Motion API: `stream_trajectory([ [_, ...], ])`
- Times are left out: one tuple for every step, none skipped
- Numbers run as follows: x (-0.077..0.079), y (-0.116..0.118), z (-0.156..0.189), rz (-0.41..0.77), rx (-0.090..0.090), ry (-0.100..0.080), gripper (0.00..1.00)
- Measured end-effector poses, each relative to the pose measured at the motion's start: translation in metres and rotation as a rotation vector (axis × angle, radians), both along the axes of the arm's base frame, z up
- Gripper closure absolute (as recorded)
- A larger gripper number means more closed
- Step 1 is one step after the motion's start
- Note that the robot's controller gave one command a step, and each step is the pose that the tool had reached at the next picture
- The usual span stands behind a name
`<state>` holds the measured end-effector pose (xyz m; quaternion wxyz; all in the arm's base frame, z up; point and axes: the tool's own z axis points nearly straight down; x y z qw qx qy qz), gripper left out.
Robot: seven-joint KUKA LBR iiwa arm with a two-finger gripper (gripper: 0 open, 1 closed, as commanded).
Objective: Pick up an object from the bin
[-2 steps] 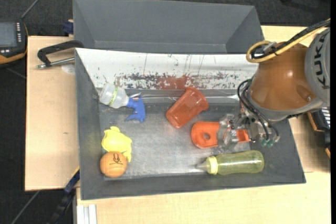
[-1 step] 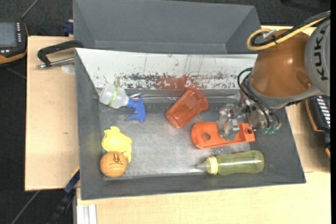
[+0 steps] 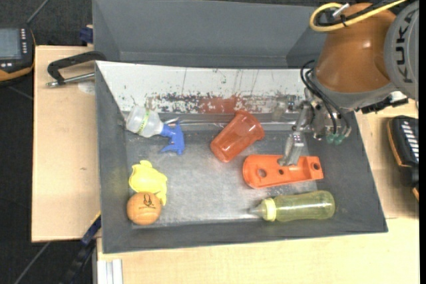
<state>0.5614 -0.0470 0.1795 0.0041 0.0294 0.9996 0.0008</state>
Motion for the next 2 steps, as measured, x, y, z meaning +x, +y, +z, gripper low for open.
stream_trajectory([
  [0.0, 0.0, 0.0, 0.0, 0.0, 0.001, 0.0],
  [-0.017, -0.013, -0.021, 0.051, 0.0, -0.002, 0.0],
])
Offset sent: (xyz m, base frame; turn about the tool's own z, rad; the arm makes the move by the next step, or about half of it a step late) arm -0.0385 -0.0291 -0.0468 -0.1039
